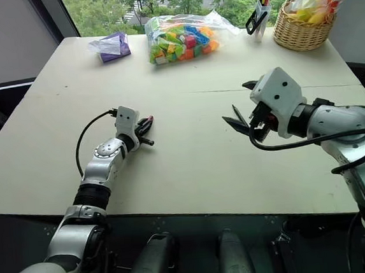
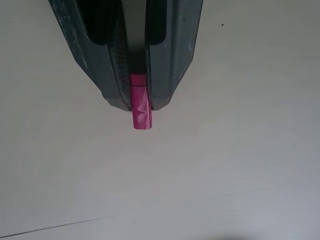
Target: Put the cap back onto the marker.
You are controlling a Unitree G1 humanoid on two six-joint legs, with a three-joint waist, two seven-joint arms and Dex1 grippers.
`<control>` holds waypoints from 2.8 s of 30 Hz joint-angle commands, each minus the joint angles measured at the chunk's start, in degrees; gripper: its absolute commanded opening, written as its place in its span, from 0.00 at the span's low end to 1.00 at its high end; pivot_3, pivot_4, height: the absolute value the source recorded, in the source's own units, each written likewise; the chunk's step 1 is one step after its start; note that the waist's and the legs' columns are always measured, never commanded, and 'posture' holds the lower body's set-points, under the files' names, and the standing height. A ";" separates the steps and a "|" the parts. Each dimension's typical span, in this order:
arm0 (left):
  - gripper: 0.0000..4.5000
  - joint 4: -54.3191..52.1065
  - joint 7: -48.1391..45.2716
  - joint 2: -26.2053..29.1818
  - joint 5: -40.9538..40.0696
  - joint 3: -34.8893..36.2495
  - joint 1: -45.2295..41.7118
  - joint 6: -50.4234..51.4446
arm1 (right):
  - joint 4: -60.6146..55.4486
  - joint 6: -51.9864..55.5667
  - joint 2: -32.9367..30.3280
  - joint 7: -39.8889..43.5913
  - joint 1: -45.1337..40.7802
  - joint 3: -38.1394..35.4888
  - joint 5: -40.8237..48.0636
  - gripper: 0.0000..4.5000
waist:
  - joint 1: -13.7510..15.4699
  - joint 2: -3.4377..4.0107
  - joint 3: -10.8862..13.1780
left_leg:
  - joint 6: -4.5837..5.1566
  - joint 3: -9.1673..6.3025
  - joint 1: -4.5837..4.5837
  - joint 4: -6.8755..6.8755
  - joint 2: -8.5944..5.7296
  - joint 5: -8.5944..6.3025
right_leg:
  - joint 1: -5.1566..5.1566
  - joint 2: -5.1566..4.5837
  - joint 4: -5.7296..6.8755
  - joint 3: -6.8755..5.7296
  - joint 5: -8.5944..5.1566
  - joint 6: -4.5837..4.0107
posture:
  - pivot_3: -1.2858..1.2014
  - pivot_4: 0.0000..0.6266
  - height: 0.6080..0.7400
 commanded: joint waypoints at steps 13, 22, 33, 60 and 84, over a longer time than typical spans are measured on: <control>0.02 -16.01 -14.30 5.27 -6.51 -1.33 5.23 8.21 | 5.43 -4.84 4.81 -1.35 2.68 -1.37 -1.09 1.00 | -0.22 -0.04 0.04 | 0.02 0.02 -0.32 -0.15 0.00 -0.01 | -0.40 0.00 -0.05 0.01 0.01 0.00 | 0.52 0.24 1.00; 0.02 -25.43 -24.78 15.81 -12.60 -0.06 3.23 15.35 | 20.96 -12.59 13.43 -5.33 -0.01 2.60 -6.93 1.00 | -1.60 -0.06 0.13 | 0.03 0.01 -0.40 -0.22 0.02 -0.02 | -0.51 0.02 -0.05 0.03 0.00 -0.03 | 0.52 0.24 1.00; 0.02 -26.08 -27.10 20.16 -13.63 0.46 0.72 16.47 | 34.20 -7.60 27.78 -21.56 -10.43 4.83 -13.52 1.00 | -3.06 -0.05 0.15 | -0.01 0.01 -0.36 -0.56 0.01 0.01 | -0.75 0.03 0.04 0.19 0.01 -0.04 | 0.52 0.24 1.00; 0.00 -26.18 -27.00 20.99 -12.67 0.23 0.59 15.54 | 34.93 1.80 34.71 -26.55 -5.89 7.21 -15.69 0.88 | -3.17 -0.08 0.12 | -0.10 0.30 -0.37 -0.87 -0.03 0.07 | -1.14 0.07 0.15 0.58 0.01 -0.05 | 0.52 0.24 1.00; 0.00 -4.96 -39.74 18.02 -8.86 -5.56 -7.83 -3.31 | 28.30 -15.68 16.45 -5.93 -12.30 16.24 -21.54 0.01 | -3.09 -0.09 0.12 | -0.10 0.61 -0.36 -0.81 -0.04 0.08 | -1.16 0.10 0.21 0.61 0.03 -0.06 | 0.52 0.24 1.00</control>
